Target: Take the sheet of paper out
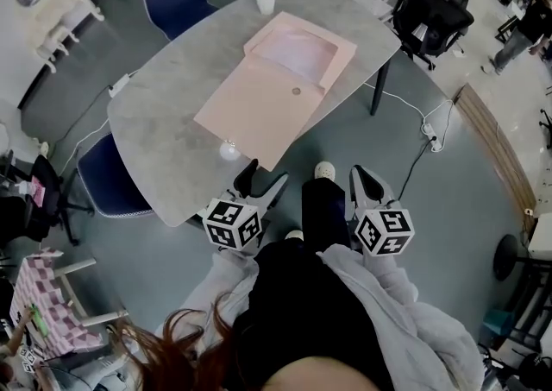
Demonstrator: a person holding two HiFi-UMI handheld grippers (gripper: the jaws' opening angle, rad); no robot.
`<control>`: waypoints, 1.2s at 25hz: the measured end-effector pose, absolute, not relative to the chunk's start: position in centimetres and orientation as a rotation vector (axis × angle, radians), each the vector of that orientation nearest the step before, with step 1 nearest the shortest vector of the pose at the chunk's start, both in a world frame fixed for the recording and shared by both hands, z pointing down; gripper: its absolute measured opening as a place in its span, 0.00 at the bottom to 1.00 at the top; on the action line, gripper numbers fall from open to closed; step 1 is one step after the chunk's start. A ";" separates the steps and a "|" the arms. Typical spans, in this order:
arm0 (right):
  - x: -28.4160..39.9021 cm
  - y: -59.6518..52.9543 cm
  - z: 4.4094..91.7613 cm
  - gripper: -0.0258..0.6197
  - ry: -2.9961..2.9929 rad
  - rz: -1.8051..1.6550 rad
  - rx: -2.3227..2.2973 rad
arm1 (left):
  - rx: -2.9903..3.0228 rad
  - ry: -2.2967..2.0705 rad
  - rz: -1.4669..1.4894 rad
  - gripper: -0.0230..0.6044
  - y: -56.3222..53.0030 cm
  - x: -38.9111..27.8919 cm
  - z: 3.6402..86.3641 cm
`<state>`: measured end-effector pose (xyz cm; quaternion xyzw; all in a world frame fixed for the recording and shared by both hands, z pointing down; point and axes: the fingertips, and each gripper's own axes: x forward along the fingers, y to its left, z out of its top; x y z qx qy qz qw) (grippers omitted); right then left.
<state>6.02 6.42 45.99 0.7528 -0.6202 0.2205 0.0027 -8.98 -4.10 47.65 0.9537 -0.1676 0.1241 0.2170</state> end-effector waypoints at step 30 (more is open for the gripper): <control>26.8 -22.2 46.8 0.05 -2.298 0.698 1.942 | 2.443 -0.812 0.231 0.56 -28.2 11.2 49.0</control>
